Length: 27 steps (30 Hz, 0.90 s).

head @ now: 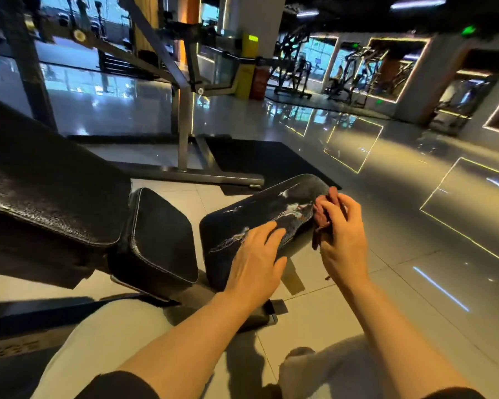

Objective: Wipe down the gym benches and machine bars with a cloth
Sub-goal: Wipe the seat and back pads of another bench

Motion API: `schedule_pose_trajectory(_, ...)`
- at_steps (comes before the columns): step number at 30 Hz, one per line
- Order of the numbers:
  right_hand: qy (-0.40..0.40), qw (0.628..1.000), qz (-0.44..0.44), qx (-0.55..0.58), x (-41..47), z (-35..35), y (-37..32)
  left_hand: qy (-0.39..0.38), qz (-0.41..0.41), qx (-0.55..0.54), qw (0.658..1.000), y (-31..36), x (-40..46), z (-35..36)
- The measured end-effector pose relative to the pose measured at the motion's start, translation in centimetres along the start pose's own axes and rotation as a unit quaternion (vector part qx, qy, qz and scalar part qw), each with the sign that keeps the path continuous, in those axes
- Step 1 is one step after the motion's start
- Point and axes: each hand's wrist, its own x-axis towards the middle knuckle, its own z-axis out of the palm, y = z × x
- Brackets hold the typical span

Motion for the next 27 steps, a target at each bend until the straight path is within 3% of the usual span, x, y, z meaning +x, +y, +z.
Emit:
schedule_pose_trajectory(3, -0.003, 1.000, 0.001, -0.029, 1.0, 1.6, 0.3, 0.026, -0.004, -0.015, 1.000, -0.5, 1.4, 1.2)
schedule_pose_trajectory(7, -0.095, 0.981, -0.033, -0.168, 2.1, 3.9, 0.6, 0.042, -0.002, -0.025, 0.999, -1.2, 3.0, 2.8)
schedule_pose_trajectory(15, -0.144, 0.954, -0.023, -0.262, 6.3, 4.7, 0.7, 0.127, -0.012, -0.025, 0.991, -2.1, 4.8, 6.0)
schedule_pose_trajectory(20, -0.169, 0.944, -0.025, -0.280, 7.5, 5.0, 0.6, 0.115, -0.014, -0.034, 0.993, -2.1, 5.0, 5.9)
schedule_pose_trajectory(25, -0.159, 0.950, -0.102, -0.247, 4.4, 2.8, 0.3, 0.100, -0.009, -0.015, 0.995, -2.2, 4.6, 5.9)
schedule_pose_trajectory(27, -0.165, 0.951, -0.081, -0.250, 5.3, 3.2, 0.7, 0.098, -0.005, -0.012, 0.995, -2.1, 4.5, 5.9)
